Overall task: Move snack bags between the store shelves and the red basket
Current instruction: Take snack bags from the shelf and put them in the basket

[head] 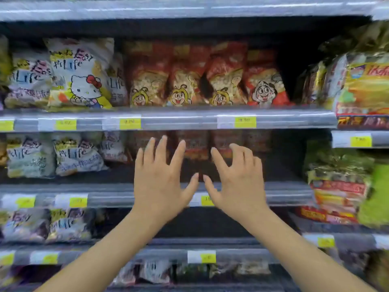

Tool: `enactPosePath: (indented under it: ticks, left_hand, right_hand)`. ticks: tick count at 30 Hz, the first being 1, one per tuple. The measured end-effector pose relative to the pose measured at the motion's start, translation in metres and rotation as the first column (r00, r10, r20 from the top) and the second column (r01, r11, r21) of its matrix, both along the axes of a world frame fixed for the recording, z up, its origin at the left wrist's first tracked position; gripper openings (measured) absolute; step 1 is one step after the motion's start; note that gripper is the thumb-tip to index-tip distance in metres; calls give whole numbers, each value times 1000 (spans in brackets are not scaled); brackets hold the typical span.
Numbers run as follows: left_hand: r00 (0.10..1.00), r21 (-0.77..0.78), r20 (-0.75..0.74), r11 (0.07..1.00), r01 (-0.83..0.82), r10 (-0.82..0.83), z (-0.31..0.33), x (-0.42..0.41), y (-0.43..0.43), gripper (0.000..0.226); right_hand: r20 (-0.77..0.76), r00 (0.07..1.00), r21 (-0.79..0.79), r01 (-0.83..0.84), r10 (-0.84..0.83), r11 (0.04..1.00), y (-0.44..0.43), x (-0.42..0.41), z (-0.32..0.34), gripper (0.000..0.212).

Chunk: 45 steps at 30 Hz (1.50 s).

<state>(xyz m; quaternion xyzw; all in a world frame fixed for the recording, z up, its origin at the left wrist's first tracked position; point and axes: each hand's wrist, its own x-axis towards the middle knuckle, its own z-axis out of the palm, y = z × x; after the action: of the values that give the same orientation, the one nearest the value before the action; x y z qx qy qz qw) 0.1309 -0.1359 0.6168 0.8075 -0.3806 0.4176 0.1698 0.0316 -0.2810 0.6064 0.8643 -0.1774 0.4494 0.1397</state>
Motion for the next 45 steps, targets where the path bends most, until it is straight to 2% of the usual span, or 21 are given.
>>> enactPosePath:
  ticks: [6, 15, 19, 25, 28, 34, 40, 45]
  left_hand:
    - [984, 89, -168, 995, -41, 55, -113, -60, -2, 69]
    - [865, 418, -445, 908, -28, 231, -303, -132, 29, 72]
    - [801, 576, -502, 817, 27, 327, -381, -152, 56, 76]
    - [679, 671, -606, 725, 155, 415, -489, -173, 97, 72]
    - [657, 713, -610, 668, 212, 443, -537, -176, 110, 80]
    - [617, 752, -612, 605, 262, 494, -621, -161, 117, 84]
    - [599, 765, -608, 588, 264, 521, -701, -122, 128, 90]
    - [582, 738, -644, 606, 298, 498, -746, -92, 143, 95]
  right_hand:
    - [-192, 981, 135, 40, -14, 990, 4, -51, -102, 60]
    - [-443, 891, 395, 91, 103, 914, 21, -123, -284, 61]
    - [-606, 786, 443, 204, 124, 873, 34, -154, -372, 60]
    - [-751, 627, 508, 353, 204, 786, 54, -187, -484, 61]
    - [-812, 529, 517, 455, 247, 726, 59, -194, -534, 69]
    - [-874, 383, 478, 569, 298, 669, 67, -192, -623, 90]
    - [-890, 352, 454, 641, 289, 618, 80, -181, -695, 103]
    - [-879, 403, 477, 742, 255, 470, 90, -170, -725, 109]
